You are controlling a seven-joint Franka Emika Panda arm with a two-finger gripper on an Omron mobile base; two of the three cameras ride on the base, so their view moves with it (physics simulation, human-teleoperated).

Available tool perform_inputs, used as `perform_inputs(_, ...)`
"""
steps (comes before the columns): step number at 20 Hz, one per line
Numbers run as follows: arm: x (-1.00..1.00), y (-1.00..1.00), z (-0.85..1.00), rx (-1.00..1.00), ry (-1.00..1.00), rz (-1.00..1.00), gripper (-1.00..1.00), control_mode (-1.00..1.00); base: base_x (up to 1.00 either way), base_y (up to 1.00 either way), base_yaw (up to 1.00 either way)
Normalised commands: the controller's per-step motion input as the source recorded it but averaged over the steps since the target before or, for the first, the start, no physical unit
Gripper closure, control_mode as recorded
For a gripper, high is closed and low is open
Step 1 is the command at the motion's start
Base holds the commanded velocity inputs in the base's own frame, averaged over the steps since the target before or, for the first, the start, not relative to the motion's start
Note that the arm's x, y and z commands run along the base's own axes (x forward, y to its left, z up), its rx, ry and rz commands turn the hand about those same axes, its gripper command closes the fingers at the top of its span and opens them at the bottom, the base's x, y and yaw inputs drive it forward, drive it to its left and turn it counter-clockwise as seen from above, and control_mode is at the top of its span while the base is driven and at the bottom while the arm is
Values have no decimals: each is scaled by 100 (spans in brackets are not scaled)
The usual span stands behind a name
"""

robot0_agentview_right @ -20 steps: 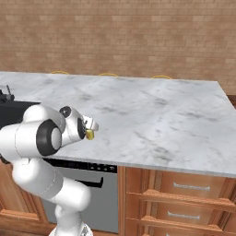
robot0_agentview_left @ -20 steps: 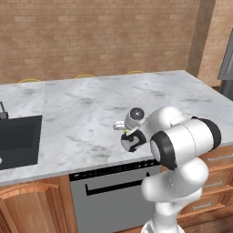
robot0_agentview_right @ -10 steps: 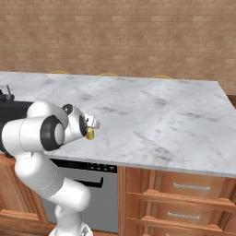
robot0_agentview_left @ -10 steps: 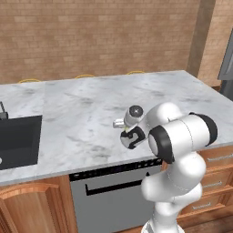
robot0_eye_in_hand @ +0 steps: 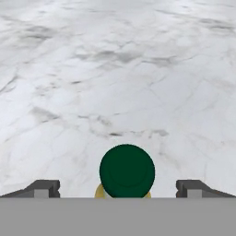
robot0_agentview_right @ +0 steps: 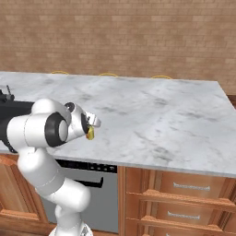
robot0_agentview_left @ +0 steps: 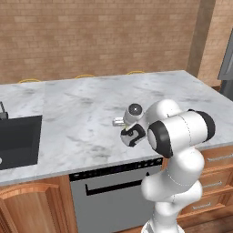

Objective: Place the mustard and mustard from the counter to the top shelf of the fridge. If the existing items in the fridge are on the top shelf, move them to other shelves.

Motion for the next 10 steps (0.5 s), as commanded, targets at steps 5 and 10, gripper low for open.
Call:
perform_inputs(5,2,0,-2,0,0,0,-100,-100,0,0,0)
perform_inputs(10,5,0,-7,0,-2,0,100,-100,0,0,0)
